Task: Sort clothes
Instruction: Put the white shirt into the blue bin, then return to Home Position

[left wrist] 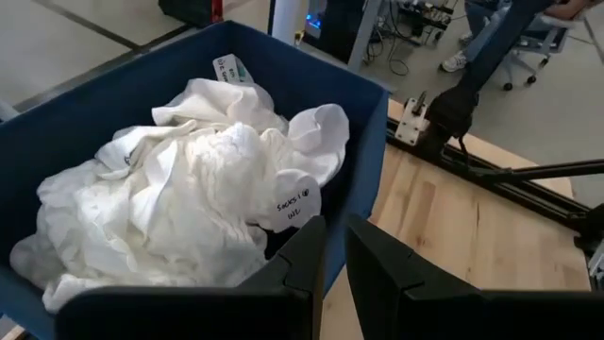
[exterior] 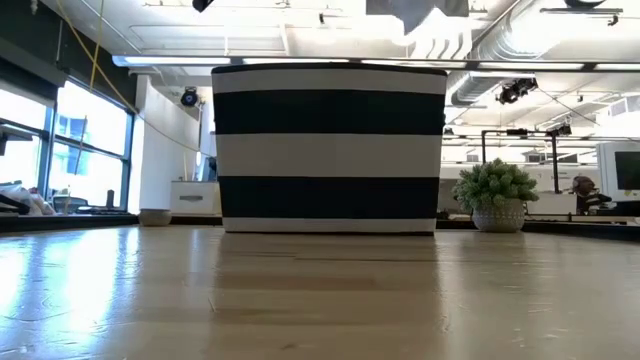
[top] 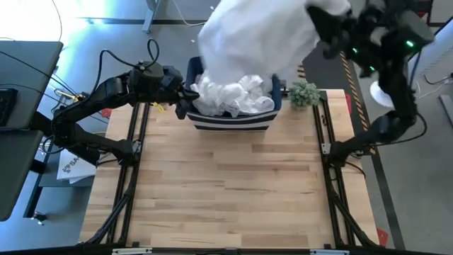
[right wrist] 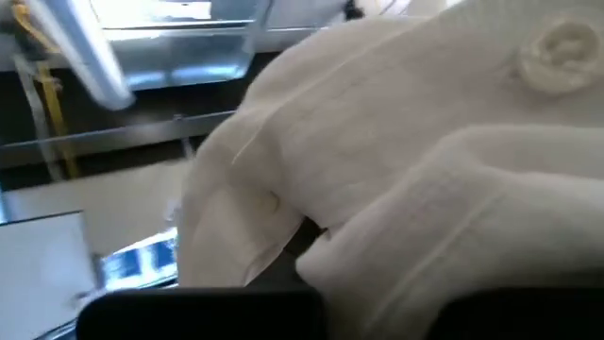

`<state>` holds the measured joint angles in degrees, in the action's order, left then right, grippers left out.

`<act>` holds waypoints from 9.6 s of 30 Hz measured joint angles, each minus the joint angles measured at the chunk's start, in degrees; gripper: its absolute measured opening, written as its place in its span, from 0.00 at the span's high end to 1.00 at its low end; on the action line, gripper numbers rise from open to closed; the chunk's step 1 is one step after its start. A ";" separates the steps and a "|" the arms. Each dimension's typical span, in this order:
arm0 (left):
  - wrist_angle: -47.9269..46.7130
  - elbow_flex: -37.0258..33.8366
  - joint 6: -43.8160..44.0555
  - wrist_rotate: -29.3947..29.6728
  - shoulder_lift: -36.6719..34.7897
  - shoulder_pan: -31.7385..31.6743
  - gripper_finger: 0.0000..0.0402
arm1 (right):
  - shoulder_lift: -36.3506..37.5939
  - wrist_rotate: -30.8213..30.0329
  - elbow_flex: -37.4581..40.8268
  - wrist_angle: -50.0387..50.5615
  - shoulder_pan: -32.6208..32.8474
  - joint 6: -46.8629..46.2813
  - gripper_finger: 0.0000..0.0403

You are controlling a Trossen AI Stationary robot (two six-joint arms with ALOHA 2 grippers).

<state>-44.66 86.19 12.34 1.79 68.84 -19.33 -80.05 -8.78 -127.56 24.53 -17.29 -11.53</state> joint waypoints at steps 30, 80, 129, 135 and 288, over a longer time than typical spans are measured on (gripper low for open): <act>-3.32 0.07 2.11 4.99 -8.89 0.23 0.90 | -32.66 11.34 17.76 33.69 -14.05 -4.87 0.96; -13.72 0.07 -4.16 0.58 -8.41 0.24 0.90 | -31.81 4.99 42.41 1.54 -10.92 -30.72 0.61; -6.40 0.06 -0.77 10.96 24.69 -7.56 0.90 | -31.83 12.93 0.32 48.87 -13.39 6.51 0.32; -6.48 -0.20 0.16 10.13 20.28 -9.98 0.90 | -22.61 15.17 -0.15 46.93 -13.46 7.54 0.32; 23.43 -43.53 2.46 7.27 -54.89 -4.98 1.00 | 73.72 10.54 127.02 -25.59 9.80 7.01 0.54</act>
<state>-21.23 42.67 14.80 9.06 13.94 -24.32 -6.33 1.76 -0.54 -1.06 -7.49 -4.51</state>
